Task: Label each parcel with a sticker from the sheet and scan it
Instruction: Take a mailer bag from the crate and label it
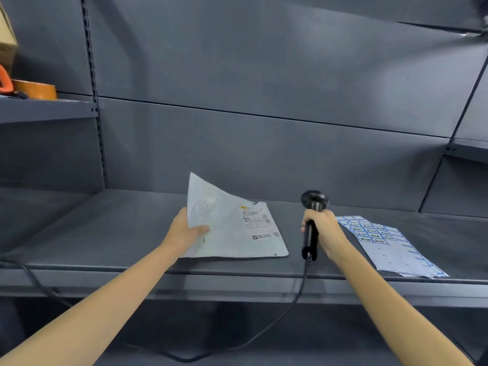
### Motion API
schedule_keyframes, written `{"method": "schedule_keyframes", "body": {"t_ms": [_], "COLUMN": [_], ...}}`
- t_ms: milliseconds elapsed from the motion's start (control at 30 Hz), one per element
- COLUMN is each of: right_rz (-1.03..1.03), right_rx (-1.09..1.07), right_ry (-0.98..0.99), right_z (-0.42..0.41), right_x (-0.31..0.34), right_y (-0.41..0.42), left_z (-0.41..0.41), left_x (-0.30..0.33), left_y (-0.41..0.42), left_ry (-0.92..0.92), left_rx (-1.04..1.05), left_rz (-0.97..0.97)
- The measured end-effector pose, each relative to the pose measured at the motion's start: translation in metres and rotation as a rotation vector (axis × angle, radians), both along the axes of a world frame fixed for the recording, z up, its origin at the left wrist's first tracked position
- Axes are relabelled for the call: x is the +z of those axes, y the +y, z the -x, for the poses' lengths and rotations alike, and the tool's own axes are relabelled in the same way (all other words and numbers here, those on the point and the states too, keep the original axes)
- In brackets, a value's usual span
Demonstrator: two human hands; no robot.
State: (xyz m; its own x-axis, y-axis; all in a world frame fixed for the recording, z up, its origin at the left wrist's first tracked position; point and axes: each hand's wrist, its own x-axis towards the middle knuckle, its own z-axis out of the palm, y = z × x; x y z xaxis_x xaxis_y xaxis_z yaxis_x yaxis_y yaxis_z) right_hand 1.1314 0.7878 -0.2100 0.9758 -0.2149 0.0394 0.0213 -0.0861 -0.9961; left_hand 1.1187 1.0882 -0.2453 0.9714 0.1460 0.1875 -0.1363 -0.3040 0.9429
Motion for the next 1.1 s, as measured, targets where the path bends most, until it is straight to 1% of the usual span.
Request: {"method": "schedule_keyframes", "body": {"t_ms": [133,267,333,400,500,600,633,700,767,867,933,1033,1100], "right_rz": [0.427,0.720,0.815,0.881,0.955,1.097,1.136,1.158,1.123,1.120,1.098,1.047,1.025], "right_rx": [-0.032,-0.106,-0.121,-0.118,-0.094,-0.054,-0.042,-0.061,-0.165,-0.345,-0.420,-0.446,-0.441], "right_ry": [0.012,0.025,0.048,0.064,0.075,0.099,0.109,0.127,0.186,0.351,0.478,0.645,0.690], "right_z": [-0.027,-0.044,-0.049,-0.052,-0.054,-0.055,-0.056,-0.056,-0.056,-0.047,-0.036,-0.023,-0.019], "right_x": [-0.004,-0.017,-0.026,-0.034,-0.040,-0.040,-0.039,-0.035,-0.029,-0.021,-0.020,-0.021,-0.022], "right_y": [-0.025,-0.034,-0.035,-0.034,-0.030,-0.030,-0.032,-0.043,-0.066,-0.119,-0.153,-0.187,-0.200], "left_z": [-0.009,-0.019,-0.022,-0.025,-0.027,-0.028,-0.028,-0.029,-0.030,-0.029,-0.029,-0.028,-0.026], "left_x": [-0.006,-0.008,-0.008,-0.011,-0.021,-0.032,-0.035,-0.040,-0.042,-0.044,-0.044,-0.042,-0.040], "left_y": [0.001,-0.001,-0.006,-0.011,-0.020,-0.026,-0.026,-0.024,-0.022,-0.021,-0.020,-0.021,-0.022], "left_ry": [0.067,0.074,0.075,0.082,0.152,0.139,0.123,0.102,0.085,0.081,0.086,0.095,0.104], "left_rx": [-0.046,0.084,0.126,0.074,-0.041,-0.071,-0.070,-0.065,-0.062,-0.052,-0.046,-0.047,-0.051], "left_rz": [-0.125,-0.288,-0.372,-0.435,-0.489,-0.666,-0.684,-0.651,-0.606,-0.587,-0.573,-0.559,-0.537]}}
